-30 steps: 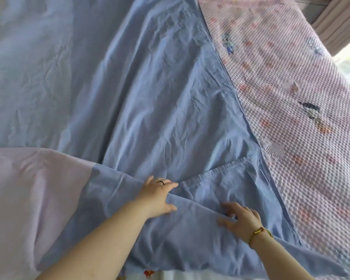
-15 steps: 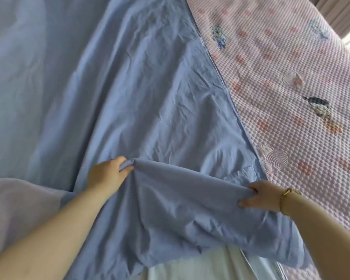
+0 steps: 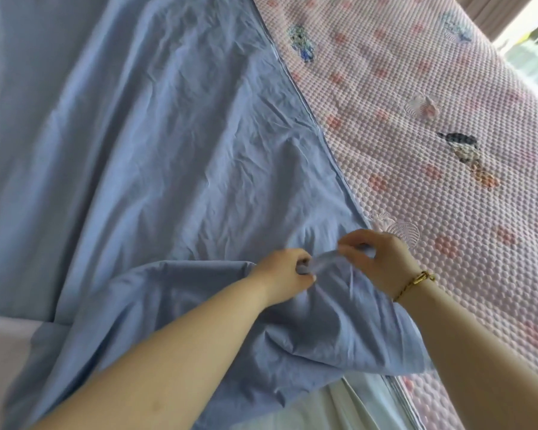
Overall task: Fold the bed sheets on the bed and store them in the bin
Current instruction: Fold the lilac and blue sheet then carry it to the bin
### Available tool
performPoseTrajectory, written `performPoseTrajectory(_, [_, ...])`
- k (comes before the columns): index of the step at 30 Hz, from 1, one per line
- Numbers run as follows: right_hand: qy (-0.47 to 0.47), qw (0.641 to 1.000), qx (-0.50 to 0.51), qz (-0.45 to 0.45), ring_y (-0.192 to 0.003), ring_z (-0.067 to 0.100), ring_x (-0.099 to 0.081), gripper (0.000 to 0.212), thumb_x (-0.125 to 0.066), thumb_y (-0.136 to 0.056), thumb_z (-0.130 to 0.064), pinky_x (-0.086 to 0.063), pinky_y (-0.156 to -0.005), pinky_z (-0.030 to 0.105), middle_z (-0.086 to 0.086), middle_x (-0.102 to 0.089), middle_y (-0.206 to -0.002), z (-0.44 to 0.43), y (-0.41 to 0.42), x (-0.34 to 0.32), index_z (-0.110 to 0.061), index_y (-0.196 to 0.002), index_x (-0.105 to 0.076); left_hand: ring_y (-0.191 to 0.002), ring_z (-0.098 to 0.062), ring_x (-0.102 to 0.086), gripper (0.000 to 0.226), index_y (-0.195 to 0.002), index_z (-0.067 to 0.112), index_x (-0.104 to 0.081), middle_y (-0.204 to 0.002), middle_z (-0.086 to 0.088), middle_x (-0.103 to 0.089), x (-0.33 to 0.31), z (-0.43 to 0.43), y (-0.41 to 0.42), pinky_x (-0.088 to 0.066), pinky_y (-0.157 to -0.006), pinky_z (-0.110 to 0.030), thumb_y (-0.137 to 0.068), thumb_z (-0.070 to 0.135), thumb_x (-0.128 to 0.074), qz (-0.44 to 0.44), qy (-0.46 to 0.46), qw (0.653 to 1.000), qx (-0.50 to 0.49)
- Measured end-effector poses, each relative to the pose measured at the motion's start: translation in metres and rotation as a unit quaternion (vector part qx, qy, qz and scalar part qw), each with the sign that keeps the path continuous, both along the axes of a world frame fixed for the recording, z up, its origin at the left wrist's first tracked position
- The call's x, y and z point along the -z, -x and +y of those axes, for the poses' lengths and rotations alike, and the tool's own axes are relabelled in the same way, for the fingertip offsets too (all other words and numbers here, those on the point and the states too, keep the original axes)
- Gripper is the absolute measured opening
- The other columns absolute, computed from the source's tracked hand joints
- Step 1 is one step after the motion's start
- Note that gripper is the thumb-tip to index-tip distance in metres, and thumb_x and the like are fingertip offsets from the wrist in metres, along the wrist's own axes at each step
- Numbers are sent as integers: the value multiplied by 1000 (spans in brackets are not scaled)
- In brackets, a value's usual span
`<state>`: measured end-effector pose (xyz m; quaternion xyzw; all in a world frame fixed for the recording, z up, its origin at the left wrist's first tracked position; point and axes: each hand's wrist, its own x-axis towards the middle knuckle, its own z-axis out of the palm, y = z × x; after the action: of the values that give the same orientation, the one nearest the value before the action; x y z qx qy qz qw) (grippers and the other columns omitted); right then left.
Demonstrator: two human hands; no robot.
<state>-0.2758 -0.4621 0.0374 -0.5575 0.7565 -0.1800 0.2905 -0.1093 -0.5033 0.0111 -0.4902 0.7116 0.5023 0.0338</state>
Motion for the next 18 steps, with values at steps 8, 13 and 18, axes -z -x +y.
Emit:
performPoseTrajectory(8, [-68, 948, 278, -139, -102, 33, -55, 25, -39, -98, -20, -40, -95, 43, 16, -60, -100, 55, 29, 3, -5, -100, -59, -103, -25, -57, 25, -102, 10, -62, -103, -8, -66, 5, 36, -73, -36, -71, -27, -95, 29, -47, -46, 42, 989, -135])
performPoseTrajectory(13, [-78, 965, 225, -105, -99, 27, -52, 28, -41, -97, -12, -35, -80, 28, 13, -58, -108, 68, 3, -4, -1, -116, -59, -99, -32, -57, 20, -93, 4, -61, -96, -15, -64, -9, 22, -123, -37, -73, -30, -95, 17, -46, -81, 85, 973, -199])
performPoseTrajectory(18, [-82, 986, 147, -9, -75, 16, -49, 44, -38, -89, 9, -38, -58, 16, 14, -56, -121, 71, -8, -9, -10, -126, -53, -95, -30, -55, 34, -108, 5, -61, -104, -17, -62, -13, 23, -138, -38, -71, -28, -88, -7, -37, -92, 91, 972, -197])
